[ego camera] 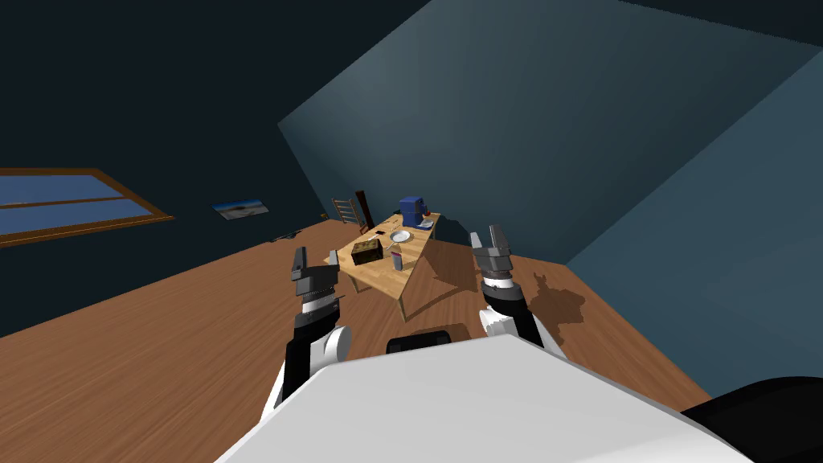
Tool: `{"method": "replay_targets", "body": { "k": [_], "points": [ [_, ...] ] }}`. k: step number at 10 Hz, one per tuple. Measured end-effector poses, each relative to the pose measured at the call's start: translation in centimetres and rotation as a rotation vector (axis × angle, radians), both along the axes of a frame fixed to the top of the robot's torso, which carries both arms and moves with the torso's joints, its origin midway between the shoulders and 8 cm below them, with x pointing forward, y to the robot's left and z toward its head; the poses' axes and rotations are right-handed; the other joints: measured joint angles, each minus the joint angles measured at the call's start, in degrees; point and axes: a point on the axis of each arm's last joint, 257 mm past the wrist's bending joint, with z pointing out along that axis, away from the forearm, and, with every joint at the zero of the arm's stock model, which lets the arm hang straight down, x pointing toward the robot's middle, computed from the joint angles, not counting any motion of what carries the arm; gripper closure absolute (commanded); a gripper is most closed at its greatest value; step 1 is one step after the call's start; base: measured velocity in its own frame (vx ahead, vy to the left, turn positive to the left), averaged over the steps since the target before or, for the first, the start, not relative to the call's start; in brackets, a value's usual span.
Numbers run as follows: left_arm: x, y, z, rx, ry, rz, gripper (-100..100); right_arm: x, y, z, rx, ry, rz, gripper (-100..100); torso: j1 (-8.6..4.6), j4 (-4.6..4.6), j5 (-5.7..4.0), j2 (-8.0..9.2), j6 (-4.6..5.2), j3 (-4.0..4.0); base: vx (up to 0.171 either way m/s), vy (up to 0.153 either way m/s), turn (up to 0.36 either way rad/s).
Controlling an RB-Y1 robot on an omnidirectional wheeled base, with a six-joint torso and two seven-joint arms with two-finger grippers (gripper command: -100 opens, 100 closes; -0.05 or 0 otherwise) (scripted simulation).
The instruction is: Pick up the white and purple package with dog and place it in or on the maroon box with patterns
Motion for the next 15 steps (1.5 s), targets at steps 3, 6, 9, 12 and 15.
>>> {"method": "replay_targets", "body": {
  "k": [3, 6, 9, 12, 15],
  "points": [
    [0.8, 0.2, -1.4, 0.002, 0.01, -0.048, -100, 0.0, 0.0, 0.0, 0.0, 0.0, 0.0, 0, -0.41, 0.01, -0.09, 0.06, 0.01, 0.04, -0.015, -0.11, -0.048],
    [1.3, 1.3, -3.1, -0.025, 0.014, -0.088, -100, 0.0, 0.0, 0.0, 0.0, 0.0, 0.0, 0, -0.38, -0.01, -0.09, -0.03, 0.0, -0.02, 0.006, -0.105, -0.044],
    [1.8, 2.5, -5.0, -0.069, 0.016, -0.118, -100, 0.0, 0.0, 0.0, 0.0, 0.0, 0.0, 0, -0.41, -0.01, -0.1, -0.02, 0.0, -0.01, 0.008, -0.111, -0.05],
    [2.0, 4.1, -6.6, -0.119, 0.016, -0.136, -100, 0.0, 0.0, 0.0, 0.0, 0.0, 0.0, 0, -0.41, -0.01, -0.09, -0.04, 0.01, -0.02, 0.01, -0.098, -0.04],
    [2.2, 5.5, -8.4, -0.17, 0.016, -0.147, -100, 0.0, 0.0, 0.0, 0.0, 0.0, 0.0, 0, -0.36, -0.01, -0.09, -0.07, -0.01, -0.04, 0.03, -0.111, -0.061]
  ]
}}
